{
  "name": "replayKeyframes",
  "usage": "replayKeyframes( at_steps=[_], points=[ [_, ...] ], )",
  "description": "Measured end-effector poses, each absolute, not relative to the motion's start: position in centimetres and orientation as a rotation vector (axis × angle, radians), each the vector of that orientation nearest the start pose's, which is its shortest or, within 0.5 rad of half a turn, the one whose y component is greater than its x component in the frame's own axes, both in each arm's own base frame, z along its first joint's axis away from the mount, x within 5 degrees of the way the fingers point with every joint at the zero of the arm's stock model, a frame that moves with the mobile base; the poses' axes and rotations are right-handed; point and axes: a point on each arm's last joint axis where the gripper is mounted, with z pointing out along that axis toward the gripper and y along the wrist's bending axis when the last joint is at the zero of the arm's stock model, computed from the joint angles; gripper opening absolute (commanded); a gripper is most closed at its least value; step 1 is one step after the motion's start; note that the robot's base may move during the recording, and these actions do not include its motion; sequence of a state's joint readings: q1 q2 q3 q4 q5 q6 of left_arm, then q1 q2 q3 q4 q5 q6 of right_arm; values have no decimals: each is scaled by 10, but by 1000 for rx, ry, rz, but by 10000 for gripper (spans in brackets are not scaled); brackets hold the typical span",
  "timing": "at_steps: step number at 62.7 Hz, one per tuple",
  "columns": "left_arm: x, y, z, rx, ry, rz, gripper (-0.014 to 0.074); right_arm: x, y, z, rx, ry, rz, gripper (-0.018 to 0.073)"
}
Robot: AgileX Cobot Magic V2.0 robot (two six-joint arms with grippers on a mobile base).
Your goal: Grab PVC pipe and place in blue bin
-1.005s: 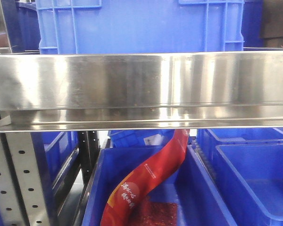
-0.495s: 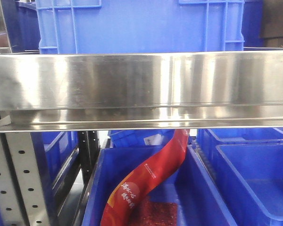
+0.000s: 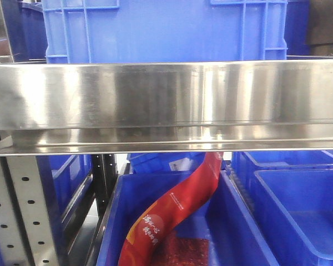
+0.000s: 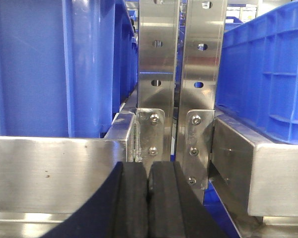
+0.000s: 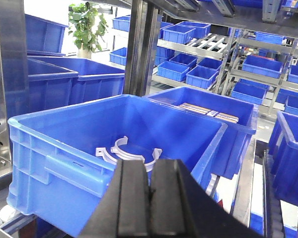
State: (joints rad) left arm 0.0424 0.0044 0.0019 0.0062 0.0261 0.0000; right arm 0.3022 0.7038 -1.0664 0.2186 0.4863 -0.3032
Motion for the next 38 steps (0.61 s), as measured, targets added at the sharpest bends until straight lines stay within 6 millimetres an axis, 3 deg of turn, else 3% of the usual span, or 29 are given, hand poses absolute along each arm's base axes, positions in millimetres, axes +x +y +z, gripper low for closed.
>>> replayKeyframes(
  at_steps=[38],
  points=[
    [57,2,210,-28,1516,39,-111,108,43,462,-404,1550,231,-153]
  ],
)
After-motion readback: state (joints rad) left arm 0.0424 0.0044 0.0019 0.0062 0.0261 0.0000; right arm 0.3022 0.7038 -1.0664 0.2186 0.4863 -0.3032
